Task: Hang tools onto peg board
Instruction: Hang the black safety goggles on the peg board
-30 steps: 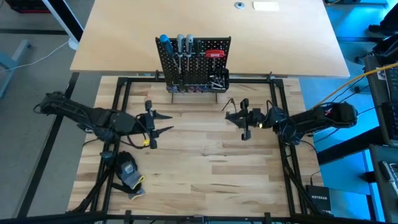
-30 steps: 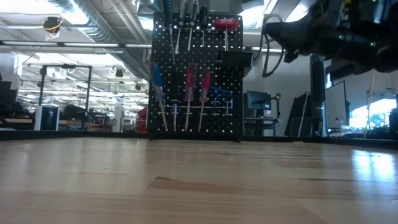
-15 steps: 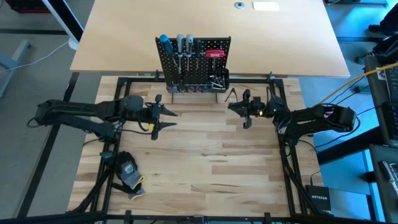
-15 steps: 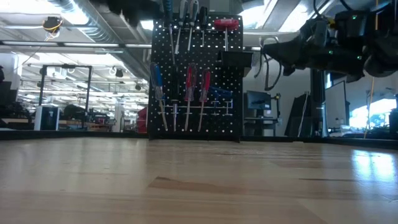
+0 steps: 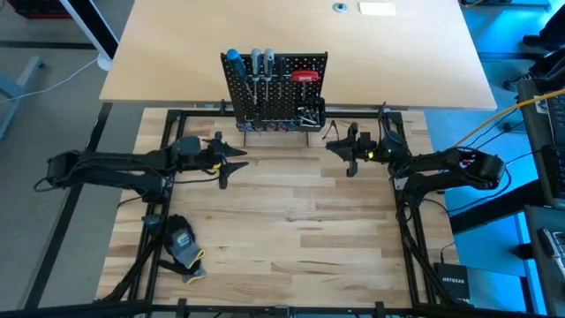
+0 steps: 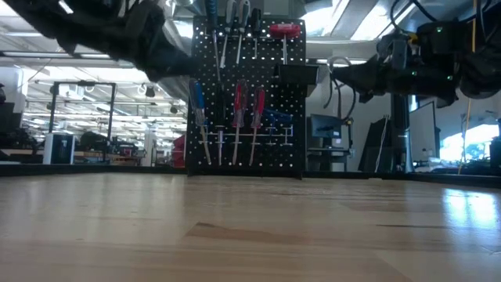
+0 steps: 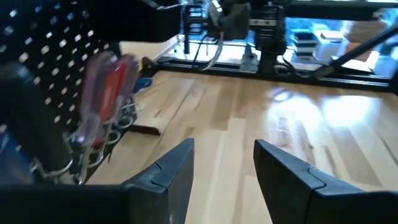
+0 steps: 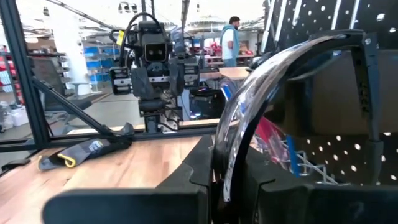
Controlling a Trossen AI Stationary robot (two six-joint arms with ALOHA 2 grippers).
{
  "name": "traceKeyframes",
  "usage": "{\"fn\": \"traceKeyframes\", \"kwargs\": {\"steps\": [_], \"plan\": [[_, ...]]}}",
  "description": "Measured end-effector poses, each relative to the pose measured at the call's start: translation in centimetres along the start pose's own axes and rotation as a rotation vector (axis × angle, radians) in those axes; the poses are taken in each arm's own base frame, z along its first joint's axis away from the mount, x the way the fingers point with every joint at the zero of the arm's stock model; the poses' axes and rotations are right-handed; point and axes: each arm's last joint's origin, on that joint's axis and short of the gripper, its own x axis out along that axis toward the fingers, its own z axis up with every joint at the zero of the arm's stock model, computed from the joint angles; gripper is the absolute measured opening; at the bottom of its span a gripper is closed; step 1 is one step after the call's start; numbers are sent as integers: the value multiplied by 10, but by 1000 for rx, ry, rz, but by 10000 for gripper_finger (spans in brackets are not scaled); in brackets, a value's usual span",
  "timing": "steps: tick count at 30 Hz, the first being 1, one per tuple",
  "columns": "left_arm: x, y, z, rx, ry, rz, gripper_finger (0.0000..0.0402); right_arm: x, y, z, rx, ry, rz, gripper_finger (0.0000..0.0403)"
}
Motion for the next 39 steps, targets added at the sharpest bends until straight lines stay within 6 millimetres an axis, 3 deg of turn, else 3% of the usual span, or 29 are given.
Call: {"fn": "traceKeyframes", "kwargs": {"steps": [8,17,21,28,39], "plan": [[-2,7,-20,-20,-31,36,157,-1,-11,-14,32,63,-35,33],[-2,8,-20,-14,-37,44,157,-3,-30,-30,59,-1,-51,33],[-2,8,-20,-12,-38,44,157,8,-40,-40,92,38,-15,33],[-2,9,-20,-12,-40,44,156,31,-57,-40,113,22,49,33],[-2,8,-22,-17,-25,44,156,26,-57,-42,169,17,-33,33]]}}
